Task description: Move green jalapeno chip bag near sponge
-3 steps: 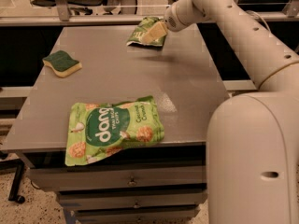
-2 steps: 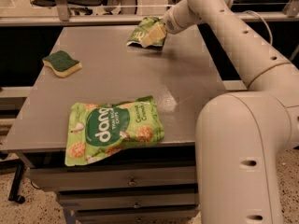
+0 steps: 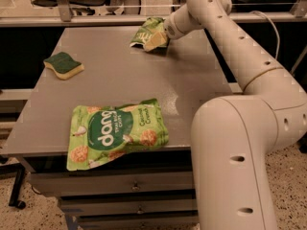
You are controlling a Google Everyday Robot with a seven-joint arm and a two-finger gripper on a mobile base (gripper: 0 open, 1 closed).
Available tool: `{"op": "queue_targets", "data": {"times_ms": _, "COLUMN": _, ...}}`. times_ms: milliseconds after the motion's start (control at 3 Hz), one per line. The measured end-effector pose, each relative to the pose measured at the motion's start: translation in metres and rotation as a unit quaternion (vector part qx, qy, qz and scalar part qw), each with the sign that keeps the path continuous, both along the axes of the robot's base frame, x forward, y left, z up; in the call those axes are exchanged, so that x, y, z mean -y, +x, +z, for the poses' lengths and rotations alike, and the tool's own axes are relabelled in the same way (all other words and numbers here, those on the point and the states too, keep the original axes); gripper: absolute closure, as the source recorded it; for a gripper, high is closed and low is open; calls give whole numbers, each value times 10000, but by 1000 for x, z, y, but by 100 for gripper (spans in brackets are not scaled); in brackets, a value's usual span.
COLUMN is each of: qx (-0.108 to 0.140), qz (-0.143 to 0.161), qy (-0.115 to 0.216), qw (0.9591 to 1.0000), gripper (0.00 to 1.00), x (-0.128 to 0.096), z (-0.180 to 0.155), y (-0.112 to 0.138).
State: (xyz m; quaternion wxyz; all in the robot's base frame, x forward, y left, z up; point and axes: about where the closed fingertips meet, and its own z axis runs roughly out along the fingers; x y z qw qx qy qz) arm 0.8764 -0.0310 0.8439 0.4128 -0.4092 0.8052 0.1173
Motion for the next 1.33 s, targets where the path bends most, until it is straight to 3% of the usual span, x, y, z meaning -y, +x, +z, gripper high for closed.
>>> {"op": "queue_targets", "data": {"times_ms": 667, "qx": -50, "qz": 201, "qy": 5, "qw": 9998, "gripper": 64, "x": -14, "z": 1, "y": -1}}
{"op": "queue_targets", "data": {"times_ms": 1000, "qx": 22, "qz": 495, "qy": 50, "qw": 9988, "gripper": 88, "x": -27, "z": 15, "y": -9}}
{"op": "queue_targets", "data": {"times_ms": 1333, "qx": 188, "qz": 1109, "qy": 240, "qw": 9934, "gripper": 100, "x": -55, "z": 44, "y": -30}}
